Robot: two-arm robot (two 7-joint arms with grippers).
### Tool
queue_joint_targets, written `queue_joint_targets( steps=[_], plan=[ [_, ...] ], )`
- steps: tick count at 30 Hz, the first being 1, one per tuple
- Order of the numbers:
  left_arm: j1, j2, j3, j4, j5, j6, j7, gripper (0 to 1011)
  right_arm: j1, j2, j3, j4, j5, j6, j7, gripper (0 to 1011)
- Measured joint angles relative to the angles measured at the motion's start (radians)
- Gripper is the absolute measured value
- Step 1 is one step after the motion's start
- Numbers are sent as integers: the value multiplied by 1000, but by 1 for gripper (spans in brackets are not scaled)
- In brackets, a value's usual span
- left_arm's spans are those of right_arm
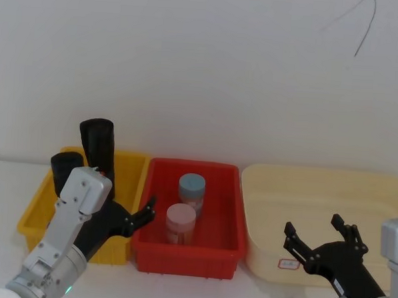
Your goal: Pick up the garbage bag with the one hand and transfer it to the other hand.
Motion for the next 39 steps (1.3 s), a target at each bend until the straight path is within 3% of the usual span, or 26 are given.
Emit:
queue_joint_targets(
  steps=[29, 39],
  plan=[
    [0, -2, 0, 0, 1, 0, 1, 1001, 0, 0, 0, 0, 0, 0, 0, 1001],
    [18, -41, 14, -21, 36, 5, 55, 1001, 0, 0, 0, 0, 0, 0, 0, 1001]
  ],
)
